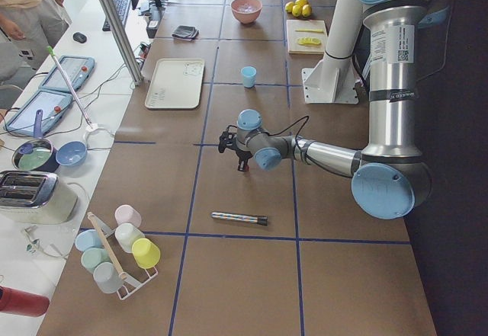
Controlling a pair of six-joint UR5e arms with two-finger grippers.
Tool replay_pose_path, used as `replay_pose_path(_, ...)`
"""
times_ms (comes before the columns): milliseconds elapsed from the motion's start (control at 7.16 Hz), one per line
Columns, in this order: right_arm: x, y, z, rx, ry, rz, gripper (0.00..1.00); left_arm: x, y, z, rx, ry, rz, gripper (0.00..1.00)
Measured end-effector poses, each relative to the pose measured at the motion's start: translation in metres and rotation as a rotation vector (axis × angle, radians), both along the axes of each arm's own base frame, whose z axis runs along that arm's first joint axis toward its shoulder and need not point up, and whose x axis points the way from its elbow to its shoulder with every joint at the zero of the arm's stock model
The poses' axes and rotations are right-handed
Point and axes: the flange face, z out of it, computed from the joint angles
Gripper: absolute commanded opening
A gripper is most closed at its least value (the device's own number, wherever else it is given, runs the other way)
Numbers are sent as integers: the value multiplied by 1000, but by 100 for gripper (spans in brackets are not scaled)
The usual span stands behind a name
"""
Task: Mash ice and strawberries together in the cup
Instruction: 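Reach the left gripper to the red strawberry and grasp it, then carry the strawberry with the left gripper over the light-blue cup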
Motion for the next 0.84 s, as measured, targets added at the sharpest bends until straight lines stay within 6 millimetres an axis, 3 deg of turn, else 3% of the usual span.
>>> replay_pose_path(279,0,0,-1,1,-4,0,99,0,-3,-24,20,15,-3,0)
replay_pose_path(419,-1,-1,-1,1,-10,1,99,3,-10,-57,32,27,-11,0)
replay_pose_path(559,-1,-1,-2,2,-14,1,99,13,-24,-114,46,39,-25,2)
replay_pose_path(838,-1,-2,-3,4,-16,1,99,41,-54,-250,16,22,-83,2)
